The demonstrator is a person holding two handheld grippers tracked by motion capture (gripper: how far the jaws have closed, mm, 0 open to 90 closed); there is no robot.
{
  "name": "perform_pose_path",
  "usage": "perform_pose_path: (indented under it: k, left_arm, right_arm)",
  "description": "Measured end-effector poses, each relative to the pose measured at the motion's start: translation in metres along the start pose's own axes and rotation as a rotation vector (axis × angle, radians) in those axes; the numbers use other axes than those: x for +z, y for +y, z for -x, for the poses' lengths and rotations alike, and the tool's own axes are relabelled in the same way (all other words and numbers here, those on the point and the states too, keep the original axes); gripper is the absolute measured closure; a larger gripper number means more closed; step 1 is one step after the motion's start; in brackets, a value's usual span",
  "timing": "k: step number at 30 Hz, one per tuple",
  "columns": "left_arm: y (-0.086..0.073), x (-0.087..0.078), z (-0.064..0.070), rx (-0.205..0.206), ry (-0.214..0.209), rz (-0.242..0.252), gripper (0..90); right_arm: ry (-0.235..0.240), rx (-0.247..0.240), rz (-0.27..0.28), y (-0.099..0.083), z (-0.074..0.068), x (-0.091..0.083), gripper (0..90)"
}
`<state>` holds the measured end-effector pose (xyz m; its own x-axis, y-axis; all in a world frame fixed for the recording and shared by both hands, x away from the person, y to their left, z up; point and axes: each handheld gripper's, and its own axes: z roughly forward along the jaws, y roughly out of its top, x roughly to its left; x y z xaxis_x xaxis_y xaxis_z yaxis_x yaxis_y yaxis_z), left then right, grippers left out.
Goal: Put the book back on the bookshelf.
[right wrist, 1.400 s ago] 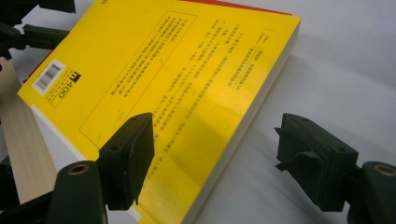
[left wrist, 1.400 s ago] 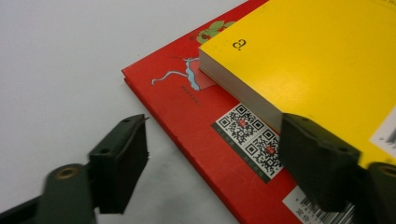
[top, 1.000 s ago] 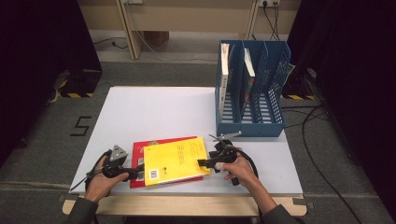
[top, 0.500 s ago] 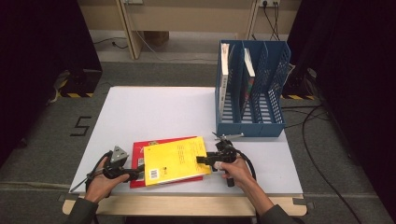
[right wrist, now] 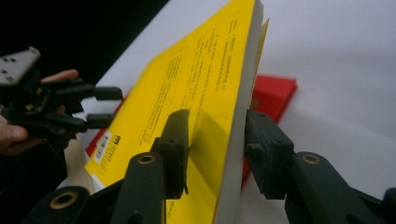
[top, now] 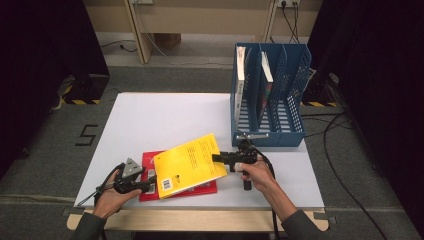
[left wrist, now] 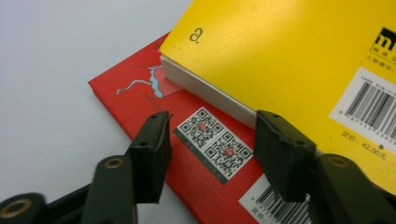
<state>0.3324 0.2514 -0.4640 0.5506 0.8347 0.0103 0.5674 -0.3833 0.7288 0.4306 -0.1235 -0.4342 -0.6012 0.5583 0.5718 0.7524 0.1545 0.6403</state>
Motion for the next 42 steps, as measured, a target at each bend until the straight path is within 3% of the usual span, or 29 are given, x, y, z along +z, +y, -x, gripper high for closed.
perform_pose_path:
  k: [6, 8, 11, 12, 15, 17, 20, 21, 32, 42]
  left_arm:
    - [0.002, 0.004, 0.003, 0.003, -0.003, 0.014, 45.9]
    - [0.002, 0.004, 0.004, 0.008, 0.0, 0.015, 45.6]
    - [0.002, 0.004, 0.004, 0.008, 0.004, 0.02, 44.9]
    - [0.002, 0.005, 0.005, 0.004, 0.004, 0.023, 44.9]
    - [0.004, 0.007, 0.01, 0.027, -0.003, 0.03, 45.0]
    - [0.004, 0.006, 0.009, 0.045, 0.001, 0.025, 42.4]
    - [0.002, 0.007, 0.005, 0.028, -0.044, 0.009, 10.8]
    - [0.002, 0.007, 0.006, 0.026, -0.052, 0.015, 14.4]
    - [0.003, 0.009, 0.007, 0.029, -0.065, 0.018, 15.0]
    - [0.001, 0.006, -0.004, -0.013, -0.037, 0.031, 15.0]
  right_arm:
    - [0.008, -0.089, -0.01, 0.04, -0.028, -0.011, 66.7]
    - [-0.011, -0.135, -0.028, 0.053, -0.042, -0.012, 67.7]
    - [-0.033, -0.168, -0.049, 0.066, -0.056, -0.008, 67.4]
    - [-0.032, -0.158, -0.059, 0.07, -0.06, -0.007, 67.2]
    - [-0.009, -0.16, -0.132, 0.074, -0.073, 0.009, 67.1]
    - [-0.05, -0.226, -0.185, 0.075, -0.083, 0.018, 66.5]
    - [-0.041, -0.219, -0.207, 0.082, -0.084, 0.019, 69.5]
    - [-0.04, -0.227, -0.215, 0.083, -0.084, 0.018, 69.8]
    - [-0.053, -0.285, -0.235, 0.097, -0.094, 0.012, 72.7]
    - [-0.175, -0.389, -0.28, 0.117, -0.108, -0.017, 74.6]
